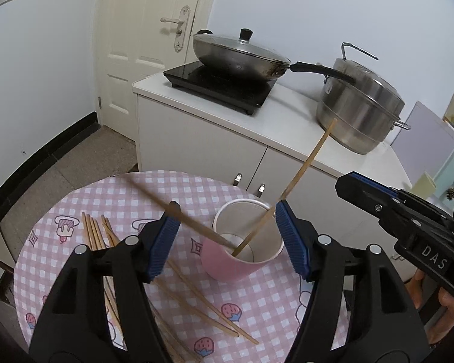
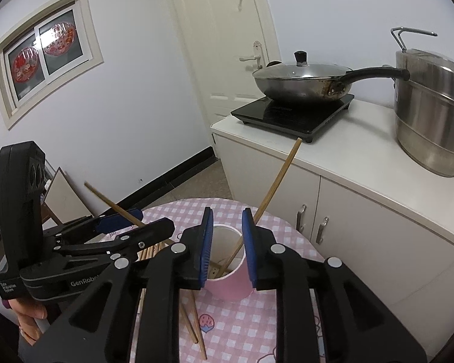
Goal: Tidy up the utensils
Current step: 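Open the right tool over the pink cup while the left tool releases its chopstick there, then move both tools back down to the chopstick pile on the table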
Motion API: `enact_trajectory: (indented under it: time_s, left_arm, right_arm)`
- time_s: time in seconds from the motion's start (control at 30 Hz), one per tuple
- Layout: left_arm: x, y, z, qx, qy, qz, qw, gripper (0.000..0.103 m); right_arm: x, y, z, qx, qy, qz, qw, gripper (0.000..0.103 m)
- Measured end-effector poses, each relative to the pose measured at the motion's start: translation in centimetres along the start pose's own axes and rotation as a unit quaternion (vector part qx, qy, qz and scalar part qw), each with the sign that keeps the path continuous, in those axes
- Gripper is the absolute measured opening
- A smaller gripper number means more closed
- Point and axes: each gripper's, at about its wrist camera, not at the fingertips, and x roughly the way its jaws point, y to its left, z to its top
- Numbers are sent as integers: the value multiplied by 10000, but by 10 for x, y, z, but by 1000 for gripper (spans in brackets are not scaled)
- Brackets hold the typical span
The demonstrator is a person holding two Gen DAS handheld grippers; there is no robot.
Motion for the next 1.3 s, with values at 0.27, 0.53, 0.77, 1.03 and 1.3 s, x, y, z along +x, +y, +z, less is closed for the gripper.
enact_trajectory:
  time_s: [0.27,0.53,0.77,1.03,1.3]
  left_arm:
    - [-19,9,-7,-86,-52,-91,9999,65]
    - [-69,19,-19,54,-453,-116,9989,69]
    - [-93,47,-48,164,-520,339,9979,69]
    - [-75,93,-83,14,-86,965,9953,69]
    - [-36,145,-101,-513,450,1179,9907,68]
  right_arm:
    - [-8,9,-7,-109,-9,20,9999,18]
    - [-22,28,-18,-401,-98,28,9991,19]
    - [-13,50,-45,-709,48,95,9974,22]
    - [16,75,-79,-949,410,170,9945,22]
    - [58,91,-106,-1137,849,169,9897,22]
